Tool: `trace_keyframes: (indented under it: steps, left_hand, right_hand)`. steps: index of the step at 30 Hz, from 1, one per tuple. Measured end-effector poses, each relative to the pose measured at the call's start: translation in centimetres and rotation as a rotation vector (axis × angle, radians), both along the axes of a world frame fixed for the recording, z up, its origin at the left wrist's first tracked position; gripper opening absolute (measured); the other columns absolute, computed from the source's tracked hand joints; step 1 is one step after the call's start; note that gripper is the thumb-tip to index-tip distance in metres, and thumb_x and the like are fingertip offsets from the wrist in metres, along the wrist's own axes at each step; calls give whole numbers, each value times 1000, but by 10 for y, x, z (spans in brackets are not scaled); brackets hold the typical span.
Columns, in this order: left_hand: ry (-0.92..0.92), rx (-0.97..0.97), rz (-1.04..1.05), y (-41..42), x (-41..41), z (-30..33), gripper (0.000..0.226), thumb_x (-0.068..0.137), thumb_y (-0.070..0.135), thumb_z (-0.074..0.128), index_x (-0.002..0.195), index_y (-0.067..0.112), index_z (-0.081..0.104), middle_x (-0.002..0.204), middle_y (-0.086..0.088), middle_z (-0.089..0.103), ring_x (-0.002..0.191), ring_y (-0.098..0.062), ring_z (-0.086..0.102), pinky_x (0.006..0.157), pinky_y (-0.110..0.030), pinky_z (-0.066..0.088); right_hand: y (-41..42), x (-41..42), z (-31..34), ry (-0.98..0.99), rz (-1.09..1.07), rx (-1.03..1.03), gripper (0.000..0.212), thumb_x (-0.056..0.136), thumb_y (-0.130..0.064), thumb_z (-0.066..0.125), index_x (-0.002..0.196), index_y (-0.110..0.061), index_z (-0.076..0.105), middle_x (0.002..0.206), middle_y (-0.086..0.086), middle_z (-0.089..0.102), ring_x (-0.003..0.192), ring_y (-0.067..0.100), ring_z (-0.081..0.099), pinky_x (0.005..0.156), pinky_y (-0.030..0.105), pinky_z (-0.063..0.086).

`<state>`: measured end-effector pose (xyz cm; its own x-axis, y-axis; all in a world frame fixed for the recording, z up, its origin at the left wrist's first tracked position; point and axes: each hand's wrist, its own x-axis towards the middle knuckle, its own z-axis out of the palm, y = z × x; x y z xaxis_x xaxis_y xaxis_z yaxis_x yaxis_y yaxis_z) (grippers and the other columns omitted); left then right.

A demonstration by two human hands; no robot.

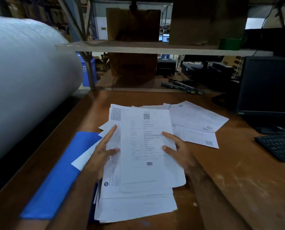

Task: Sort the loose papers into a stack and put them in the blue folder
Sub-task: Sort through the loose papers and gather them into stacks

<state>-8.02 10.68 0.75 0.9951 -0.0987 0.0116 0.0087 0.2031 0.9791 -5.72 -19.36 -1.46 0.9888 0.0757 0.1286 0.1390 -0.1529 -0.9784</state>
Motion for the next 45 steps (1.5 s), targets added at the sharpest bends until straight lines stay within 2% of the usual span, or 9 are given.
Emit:
trace_keyframes:
  steps: [3, 6, 12, 16, 22, 32, 36, 40, 45]
  left_hand:
    - [-37, -6, -55, -6, -2, 0, 54, 99, 43, 58, 149, 52, 41, 154, 16, 49, 139, -23, 52, 112, -57, 43]
    - [-107, 217, -44, -12, 1, 1, 56, 96, 56, 59, 149, 54, 40, 158, 25, 39, 147, -12, 38, 119, -51, 37]
    - [-86, 264, -14, -7, 9, -7, 46, 95, -2, 65, 122, 34, 75, 139, 19, 61, 134, -14, 52, 99, -20, 52]
    - [-5, 101, 34, 7, 14, -6, 47, 90, -13, 62, 117, 23, 78, 129, 14, 70, 125, -21, 62, 106, -46, 51]
    - [7, 78, 104, 18, 25, -14, 49, 89, -13, 62, 113, 25, 79, 133, 6, 68, 123, -27, 63, 94, -44, 57]
    - [7, 89, 152, 10, 54, -1, 45, 86, -16, 62, 110, 19, 79, 124, 13, 71, 110, -9, 66, 67, -16, 59]
    - [-58, 174, 136, 7, 78, -2, 46, 85, -13, 66, 111, 22, 79, 124, 14, 72, 113, 1, 64, 79, -17, 57]
    - [-70, 177, 142, 4, 95, -2, 45, 85, -14, 64, 114, 18, 77, 131, 8, 68, 109, 6, 63, 72, -13, 55]
    - [-11, 95, 163, 14, 92, -5, 47, 86, -17, 59, 117, 15, 75, 133, 3, 67, 115, -9, 62, 62, -5, 52]
  right_hand:
    - [10, -1, 2, 131, 94, 175, 47, 94, -1, 68, 129, -33, 69, 134, -10, 66, 117, 13, 67, 90, 32, 59]
    - [21, -1, 1, 146, 96, 212, 44, 94, 3, 67, 126, -27, 72, 130, -8, 69, 115, 12, 69, 86, 27, 59]
    - [39, 7, 3, -26, 36, 59, 35, 94, -6, 70, 124, -23, 72, 130, -14, 67, 118, 1, 63, 97, 22, 54]
    - [19, 31, 5, -110, -89, -331, 23, 97, -26, 68, 120, -24, 68, 127, -11, 65, 109, 5, 61, 90, 19, 47]
    - [-29, 87, -8, 19, -150, -897, 63, 95, -55, 59, 145, -19, 49, 158, 2, 42, 146, 22, 35, 119, 41, 33]
    - [-64, 177, 14, 208, -279, -1120, 87, 94, -69, 50, 160, -19, 21, 171, 6, 7, 157, 30, 4, 122, 54, 19]
    - [-74, 212, 8, 309, -356, -1113, 100, 85, -84, 42, 162, -30, 9, 171, 4, 0, 157, 33, 1, 121, 62, 12]
    - [-65, 218, -5, 378, -279, -1145, 96, 81, -91, 30, 161, -41, 6, 171, -1, 1, 156, 37, 0, 117, 73, 1]
    - [-39, 132, -10, 121, -85, -1081, 80, 89, -81, 39, 157, -46, 20, 162, -6, 24, 152, 24, 18, 115, 74, 5]
